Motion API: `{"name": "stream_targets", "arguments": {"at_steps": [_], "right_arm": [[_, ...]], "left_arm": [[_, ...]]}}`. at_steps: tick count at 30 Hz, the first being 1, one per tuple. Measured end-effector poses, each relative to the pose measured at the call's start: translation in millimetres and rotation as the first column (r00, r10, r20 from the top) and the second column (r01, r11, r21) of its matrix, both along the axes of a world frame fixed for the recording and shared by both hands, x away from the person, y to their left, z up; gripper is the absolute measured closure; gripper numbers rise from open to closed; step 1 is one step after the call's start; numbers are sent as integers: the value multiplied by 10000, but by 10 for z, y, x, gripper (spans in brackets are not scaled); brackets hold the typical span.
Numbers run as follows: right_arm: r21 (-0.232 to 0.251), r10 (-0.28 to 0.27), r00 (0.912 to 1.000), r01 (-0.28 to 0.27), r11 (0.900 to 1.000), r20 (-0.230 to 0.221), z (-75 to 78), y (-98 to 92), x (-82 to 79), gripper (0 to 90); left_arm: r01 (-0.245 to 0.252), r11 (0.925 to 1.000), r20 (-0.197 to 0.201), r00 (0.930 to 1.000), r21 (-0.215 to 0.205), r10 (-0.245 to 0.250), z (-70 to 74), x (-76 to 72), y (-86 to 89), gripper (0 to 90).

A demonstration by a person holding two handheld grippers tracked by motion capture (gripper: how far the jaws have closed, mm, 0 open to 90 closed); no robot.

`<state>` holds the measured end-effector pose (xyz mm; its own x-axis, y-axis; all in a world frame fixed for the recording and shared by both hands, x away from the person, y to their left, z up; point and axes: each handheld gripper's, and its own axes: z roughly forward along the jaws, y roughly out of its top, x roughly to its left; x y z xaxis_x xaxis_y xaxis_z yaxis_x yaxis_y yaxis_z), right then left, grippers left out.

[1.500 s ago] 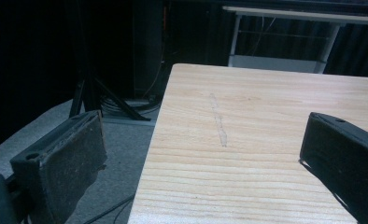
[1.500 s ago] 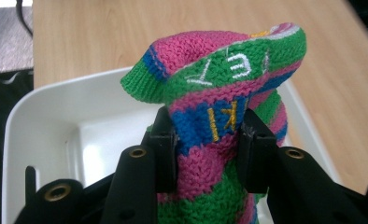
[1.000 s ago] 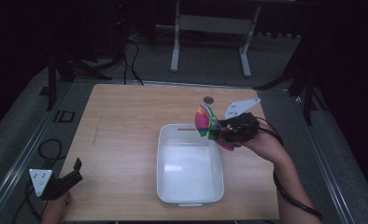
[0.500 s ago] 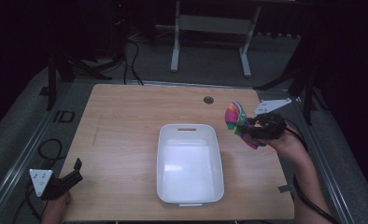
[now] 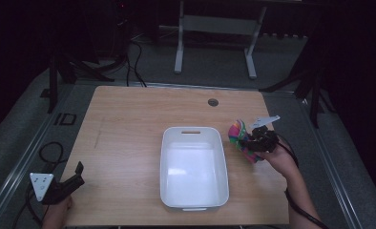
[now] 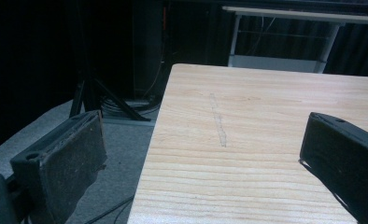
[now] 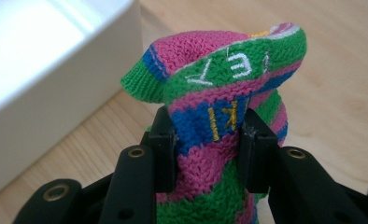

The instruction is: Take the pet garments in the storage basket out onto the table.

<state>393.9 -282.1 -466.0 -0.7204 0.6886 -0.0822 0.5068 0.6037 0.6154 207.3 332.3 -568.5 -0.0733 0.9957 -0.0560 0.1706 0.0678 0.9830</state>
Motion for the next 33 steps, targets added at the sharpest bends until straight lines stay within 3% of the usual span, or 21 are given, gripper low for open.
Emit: {"name": "stream_targets", "arguments": {"at_steps": [10, 15, 17, 18, 19, 20, 24, 26, 30, 33], "right_arm": [[43, -388, 9974, 392, 9992, -608, -597, 112, 93, 620], [121, -553, 9971, 560, 9984, -518, -676, 174, 83, 587], [70, -500, 9972, 505, 9987, -560, -654, 185, 75, 501], [70, -500, 9972, 505, 9987, -560, -654, 185, 75, 501], [149, -404, 9974, 413, 9990, -596, -591, 176, 61, 392], [192, -398, 9975, 410, 9990, -577, -562, 173, 48, 361], [576, -254, 9996, 258, 9980, -86, -368, 114, -34, 233], [799, -70, 9999, 62, 9968, 93, -279, 62, -86, 129], [1106, -489, 9978, 438, 9929, 438, -162, -79, -176, 111], [1437, -1323, 9877, 1195, 9824, 829, -136, -216, -229, 111]], "left_arm": [[35, 10000, -7, 10000, 28, -35, 0, 0, -4, 9], [32, 10000, -1, 10000, 18, -32, -1, 0, -4, 9], [21, 10000, 5, 10000, -2, -21, -1, -1, -2, 9], [21, 10000, 5, 10000, -2, -21, -1, -1, -2, 9], [17, 10000, 0, 10000, -17, -17, 0, -2, 0, 10], [19, 10000, -4, 10000, -24, -19, 0, -2, 2, 9], [18, 10000, -8, 10000, -21, -18, 1, -3, 2, 9], [5, 10000, 4, 10000, -28, -5, 1, -4, 1, 9], [10, 10000, -5, 10000, -28, -10, 1, -3, 2, 9], [7, 10000, -2, 10000, -16, -7, 0, -4, -1, 9]]}}
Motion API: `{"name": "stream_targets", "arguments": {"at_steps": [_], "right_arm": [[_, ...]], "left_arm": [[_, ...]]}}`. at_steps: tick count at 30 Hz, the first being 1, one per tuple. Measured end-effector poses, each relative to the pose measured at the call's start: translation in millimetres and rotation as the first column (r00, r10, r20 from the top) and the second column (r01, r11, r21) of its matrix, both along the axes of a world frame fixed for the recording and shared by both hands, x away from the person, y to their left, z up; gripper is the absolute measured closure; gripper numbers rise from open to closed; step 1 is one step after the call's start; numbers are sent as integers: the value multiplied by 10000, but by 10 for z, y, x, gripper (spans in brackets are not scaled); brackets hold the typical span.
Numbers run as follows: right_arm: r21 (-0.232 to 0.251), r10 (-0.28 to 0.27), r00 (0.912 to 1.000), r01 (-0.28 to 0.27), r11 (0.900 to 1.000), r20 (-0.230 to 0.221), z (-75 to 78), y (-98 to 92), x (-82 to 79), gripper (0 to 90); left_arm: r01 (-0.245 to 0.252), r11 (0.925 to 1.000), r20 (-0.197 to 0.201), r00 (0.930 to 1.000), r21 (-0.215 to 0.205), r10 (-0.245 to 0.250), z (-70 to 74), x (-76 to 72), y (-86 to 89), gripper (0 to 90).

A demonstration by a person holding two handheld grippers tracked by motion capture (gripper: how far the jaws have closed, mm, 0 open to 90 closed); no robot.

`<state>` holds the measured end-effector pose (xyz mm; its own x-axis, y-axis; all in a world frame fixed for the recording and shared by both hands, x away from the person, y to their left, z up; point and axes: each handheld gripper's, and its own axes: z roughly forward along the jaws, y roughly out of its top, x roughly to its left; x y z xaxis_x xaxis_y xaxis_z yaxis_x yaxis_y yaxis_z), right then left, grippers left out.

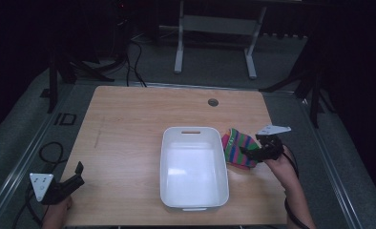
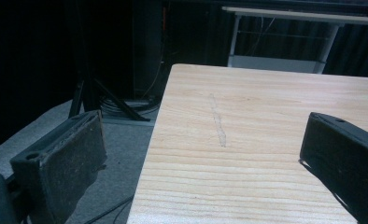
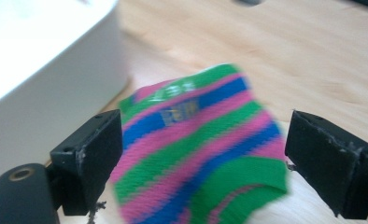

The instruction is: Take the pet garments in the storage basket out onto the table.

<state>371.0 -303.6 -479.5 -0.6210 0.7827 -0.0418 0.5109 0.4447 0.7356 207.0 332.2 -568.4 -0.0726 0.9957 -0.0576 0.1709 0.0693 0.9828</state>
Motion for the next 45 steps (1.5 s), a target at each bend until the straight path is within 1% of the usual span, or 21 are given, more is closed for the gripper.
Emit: {"name": "stream_targets", "arguments": {"at_steps": [3, 7, 9, 10, 11, 16, 18, 20, 21, 22, 26, 30, 33, 34, 35, 36, 37, 38, 39, 44, 45], "right_arm": [[261, -434, 9983, 425, 9988, 378, -28, -154, -62, 110], [526, -563, 9970, 536, 9972, 531, -103, -300, -141, 111], [662, -641, 9953, 593, 9960, 729, -146, -369, -189, 111], [662, -641, 9953, 593, 9960, 729, -146, -369, -189, 111], [907, -755, 9931, 674, 9936, 892, -191, -446, -245, 115], [1449, -1262, 9848, 1085, 9835, 1190, -291, -593, -373, 124], [1649, -1606, 9781, 1380, 9766, 1324, -340, -666, -441, 124], [1669, -1748, 9755, 1518, 9742, 1333, -355, -692, -462, 125], [1867, -2037, 9708, 1783, 9661, 1266, -402, -763, -511, 129], [1939, -2102, 9694, 1836, 9637, 1271, -427, -793, -536, 129], [1855, -2425, 9618, 2171, 9584, 1273, -518, -874, -638, 129], [2253, -2723, 9529, 2384, 9447, 1334, -585, -928, -744, 128], [2294, -2929, 9451, 2559, 9391, 1447, -633, -946, -811, 128], [2294, -2929, 9451, 2559, 9391, 1447, -633, -946, -811, 128], [2279, -3164, 9354, 2772, 9334, 1578, -667, -953, -855, 128], [2279, -3164, 9354, 2772, 9334, 1578, -667, -953, -855, 128], [2255, -3226, 9324, 2832, 9322, 1628, -677, -959, -869, 128], [2334, -3437, 9233, 3009, 9247, 1713, -695, -977, -906, 128], [2372, -3506, 9193, 3056, 9221, 1789, -698, -987, -925, 128], [2506, -3782, 9065, 3280, 9108, 1879, -725, -1047, -994, 128], [2563, -3881, 9013, 3356, 9065, 1925, -721, -1062, -1006, 128]], "left_arm": [[0, 10000, 7, 10000, 14, 0, 0, 0, -2, 10], [-4, 10000, 10, 10000, 14, 4, 0, 0, -3, 9], [-8, 10000, 11, 10000, 20, 8, 0, -1, -5, 9], [-8, 10000, 11, 10000, 20, 8, 0, -1, -5, 9], [-9, 10000, 33, 10000, 41, 9, -1, -3, -9, 9], [-12, 10000, 37, 10000, 30, 12, -2, -6, -12, 9], [-3, 10000, 39, 10000, 29, 3, -2, -6, -12, 9], [1, 10000, 39, 10000, 38, -2, -2, -7, -13, 9], [2, 10000, 37, 10000, 43, -2, -2, -6, -14, 10], [-1, 10000, 43, 10000, 43, 1, -2, -6, -15, 9], [-7, 10000, 40, 10000, 47, 7, -2, -7, -15, 9], [-8, 10000, 33, 10000, 60, 8, -2, -6, -17, 9], [-14, 10000, 42, 10000, 58, 13, -2, -8, -17, 9], [-14, 10000, 42, 10000, 58, 13, -2, -8, -17, 9], [-13, 10000, 41, 10000, 51, 13, -2, -8, -16, 9], [-13, 10000, 41, 10000, 51, 13, -2, -8, -16, 9], [-13, 10000, 41, 10000, 51, 13, -2, -8, -16, 9], [-9, 10000, 40, 10000, 47, 8, -2, -8, -15, 9], [-10, 10000, 40, 10000, 46, 10, -2, -8, -15, 9], [-14, 10000, 37, 10000, 41, 14, -2, -9, -15, 9], [-21, 10000, 38, 10000, 46, 21, -1, -10, -15, 9]]}}
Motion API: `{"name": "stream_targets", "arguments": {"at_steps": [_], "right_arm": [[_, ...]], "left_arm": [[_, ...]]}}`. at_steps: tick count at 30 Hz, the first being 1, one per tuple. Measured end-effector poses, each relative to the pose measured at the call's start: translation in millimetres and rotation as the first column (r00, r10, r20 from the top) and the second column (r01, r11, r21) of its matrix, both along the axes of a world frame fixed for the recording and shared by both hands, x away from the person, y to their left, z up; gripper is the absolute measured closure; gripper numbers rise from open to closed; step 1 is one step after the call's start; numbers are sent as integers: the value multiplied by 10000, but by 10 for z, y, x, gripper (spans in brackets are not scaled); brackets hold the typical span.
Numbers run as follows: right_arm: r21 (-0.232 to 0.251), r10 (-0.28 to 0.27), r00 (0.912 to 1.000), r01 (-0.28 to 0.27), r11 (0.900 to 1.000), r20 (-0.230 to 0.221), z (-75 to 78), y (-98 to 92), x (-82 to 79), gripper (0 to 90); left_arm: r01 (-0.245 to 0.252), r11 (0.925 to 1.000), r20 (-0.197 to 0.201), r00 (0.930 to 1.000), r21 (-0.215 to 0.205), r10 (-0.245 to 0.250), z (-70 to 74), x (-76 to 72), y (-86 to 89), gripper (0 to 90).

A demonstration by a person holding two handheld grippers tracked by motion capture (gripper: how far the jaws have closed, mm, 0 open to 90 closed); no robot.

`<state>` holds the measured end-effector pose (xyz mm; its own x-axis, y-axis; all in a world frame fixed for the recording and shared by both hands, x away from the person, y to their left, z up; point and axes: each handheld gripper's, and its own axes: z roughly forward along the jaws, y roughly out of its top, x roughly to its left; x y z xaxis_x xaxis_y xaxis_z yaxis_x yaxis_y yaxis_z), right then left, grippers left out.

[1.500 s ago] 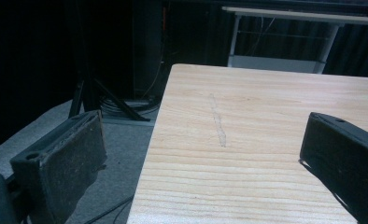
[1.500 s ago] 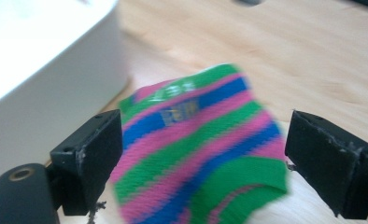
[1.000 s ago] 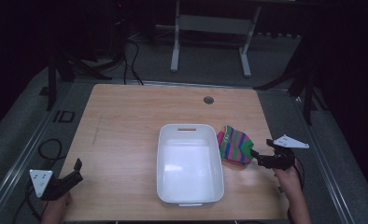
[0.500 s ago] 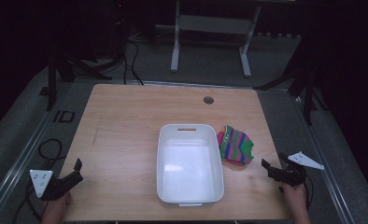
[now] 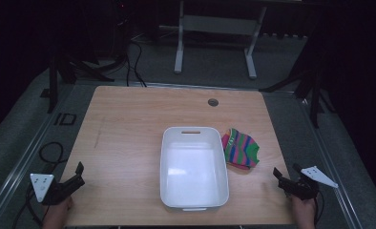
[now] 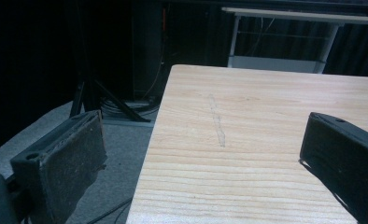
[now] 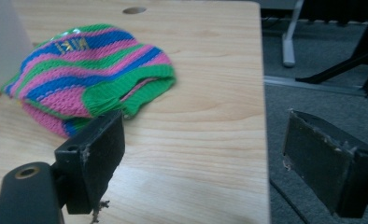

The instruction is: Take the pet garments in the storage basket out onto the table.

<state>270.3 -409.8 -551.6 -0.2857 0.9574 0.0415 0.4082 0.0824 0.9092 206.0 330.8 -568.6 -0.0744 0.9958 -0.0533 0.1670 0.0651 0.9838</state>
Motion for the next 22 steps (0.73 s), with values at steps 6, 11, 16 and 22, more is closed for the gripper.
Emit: {"name": "stream_targets", "arguments": {"at_steps": [6, 11, 16, 22], "right_arm": [[336, -571, 9979, 561, 9979, 302, -2, -86, -47, 128], [788, -997, 9945, 969, 9922, 322, -24, -152, -57, 128], [708, -952, 9950, 929, 9932, 295, -34, -143, -48, 128], [692, -957, 9951, 937, 9932, 257, -44, -145, -42, 128]], "left_arm": [[-8, 10000, 6, 10000, -18, 8, 1, -1, 4, 9], [-13, 10000, -5, 10000, 13, 13, 0, -1, 2, 9], [-17, 10000, 4, 10000, -18, 17, 1, -1, 6, 9], [-4, 10000, 8, 10000, -2, 4, 1, -2, 6, 10]]}}
